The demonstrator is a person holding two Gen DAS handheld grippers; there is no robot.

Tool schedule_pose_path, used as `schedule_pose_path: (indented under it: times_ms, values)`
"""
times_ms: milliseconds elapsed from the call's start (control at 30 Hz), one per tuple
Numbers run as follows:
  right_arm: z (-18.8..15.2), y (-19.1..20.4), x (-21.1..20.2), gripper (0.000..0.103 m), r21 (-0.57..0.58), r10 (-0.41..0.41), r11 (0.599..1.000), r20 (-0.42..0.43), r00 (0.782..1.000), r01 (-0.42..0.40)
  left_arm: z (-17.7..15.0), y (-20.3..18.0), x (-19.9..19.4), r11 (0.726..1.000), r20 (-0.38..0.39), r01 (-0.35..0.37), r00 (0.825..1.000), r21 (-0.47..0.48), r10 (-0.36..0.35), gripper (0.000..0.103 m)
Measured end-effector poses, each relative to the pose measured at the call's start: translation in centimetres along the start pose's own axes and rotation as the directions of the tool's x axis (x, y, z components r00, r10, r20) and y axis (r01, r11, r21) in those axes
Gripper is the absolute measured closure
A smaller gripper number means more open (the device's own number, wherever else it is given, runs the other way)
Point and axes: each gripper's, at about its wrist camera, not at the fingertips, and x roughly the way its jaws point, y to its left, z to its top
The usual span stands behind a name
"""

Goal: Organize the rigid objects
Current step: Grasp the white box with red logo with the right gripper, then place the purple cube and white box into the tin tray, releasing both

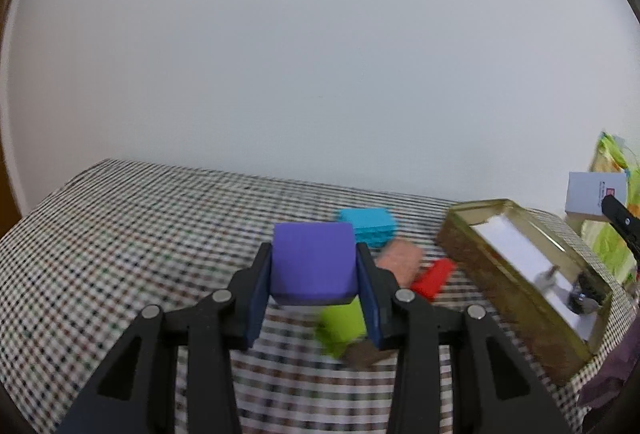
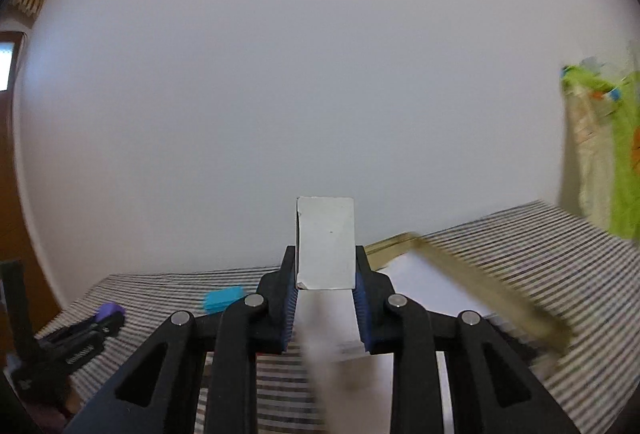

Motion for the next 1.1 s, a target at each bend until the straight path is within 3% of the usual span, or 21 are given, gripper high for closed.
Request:
schedule_pose_path:
  times_ms: [200, 400, 833, 1100]
  values:
    - [0.1, -4.6, 1.2, 0.076, -0.012, -0.092, 0.996, -0.008, 0.996, 0.092, 0.0, -5.4, 0.2, 0.995, 0.003, 0.083, 0.997, 0.05, -0.083, 0.064]
    - [-1.1, -7.5, 2.4, 0.076, -0.001, -0.116, 0.993, -0.043, 0.992, 0.116, -0.2, -10.4, 0.2, 0.982, -0.012, 0.152, 0.988, 0.113, -0.152, 0.064]
    - [-1.8, -10.4, 3.9, 0.076, -0.083, -0.121, 0.99, -0.091, 0.988, 0.114, -0.2, -20.1, 0.0, 0.931, -0.035, 0.285, 0.958, 0.229, -0.285, 0.064]
    - [-1.8, -12.2, 5.6, 0.076, -0.007, -0.064, 0.998, -0.169, 0.983, 0.064, -1.5, -23.6, 0.9, 0.905, -0.098, 0.326, 0.945, 0.274, -0.311, 0.064]
